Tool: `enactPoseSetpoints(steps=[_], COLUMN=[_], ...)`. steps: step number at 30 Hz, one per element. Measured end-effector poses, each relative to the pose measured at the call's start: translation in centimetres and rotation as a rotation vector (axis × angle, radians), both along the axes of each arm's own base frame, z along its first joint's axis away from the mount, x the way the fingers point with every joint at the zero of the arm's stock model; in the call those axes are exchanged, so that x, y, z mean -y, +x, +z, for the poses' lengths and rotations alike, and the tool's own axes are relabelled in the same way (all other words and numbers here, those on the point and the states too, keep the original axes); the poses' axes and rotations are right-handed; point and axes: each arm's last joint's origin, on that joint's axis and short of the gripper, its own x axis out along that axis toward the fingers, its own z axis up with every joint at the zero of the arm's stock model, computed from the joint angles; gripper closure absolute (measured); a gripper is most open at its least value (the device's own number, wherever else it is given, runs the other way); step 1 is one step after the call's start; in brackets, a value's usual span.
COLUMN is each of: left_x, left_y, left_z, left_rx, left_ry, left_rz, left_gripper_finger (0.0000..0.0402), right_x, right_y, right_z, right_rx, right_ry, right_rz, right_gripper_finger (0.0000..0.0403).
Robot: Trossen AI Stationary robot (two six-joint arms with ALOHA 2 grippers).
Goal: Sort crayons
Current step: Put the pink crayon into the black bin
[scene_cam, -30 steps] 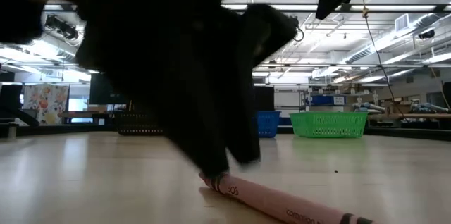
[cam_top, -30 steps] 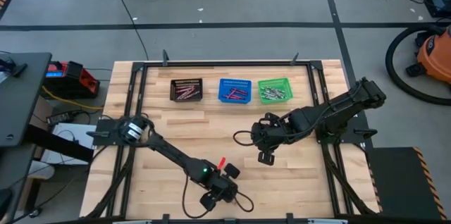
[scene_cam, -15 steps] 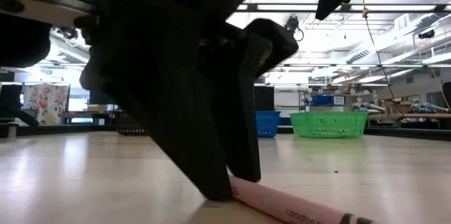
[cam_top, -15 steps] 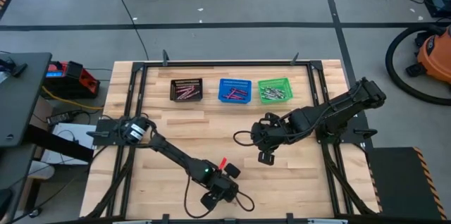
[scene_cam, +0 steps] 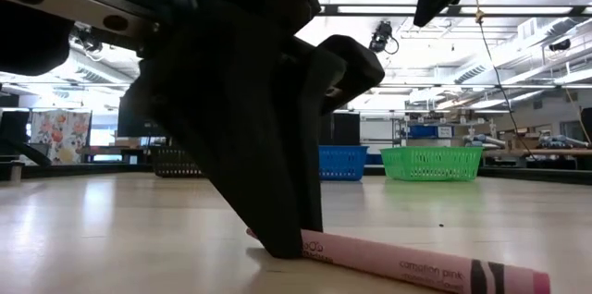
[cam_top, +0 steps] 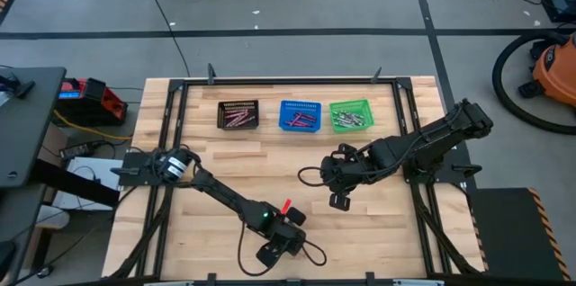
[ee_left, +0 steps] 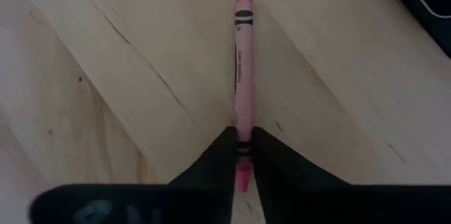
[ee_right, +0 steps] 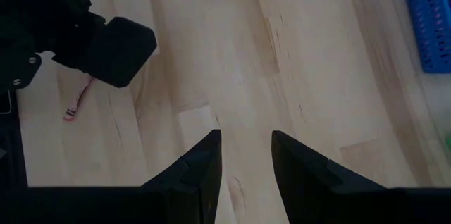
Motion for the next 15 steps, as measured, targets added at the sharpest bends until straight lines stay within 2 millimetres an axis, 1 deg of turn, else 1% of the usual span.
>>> enactPoseSetpoints(steps=[3, 5, 9, 15], left_x=[0.0, 0.0, -0.1, -0.5], left_y=[0.0, 0.0, -0.1, -0.7], left_z=[-0.1, -0.1, -0.1, 1.6], left_rx=[-0.005, -0.008, -0.017, -0.017], left_ry=[0.001, 0.001, 0.009, 0.025], left_rz=[0.009, 0.017, 0.02, 0.026], left_gripper_finger=[0.0373, 0.0383, 0.0385, 0.0383], right_x=[0.0, 0.0, 0.0, -0.3], right_y=[0.0, 0.0, 0.0, -0.1], right_z=[0.0, 0.0, 0.0, 0.0], right_rx=[0.0, 0.0, 0.0, -0.001], right_ry=[0.0, 0.0, 0.001, 0.025], right_rz=[0.0, 0.0, -0.001, -0.028], right_gripper_finger=[0.0273, 0.0273, 0.0273, 0.0273])
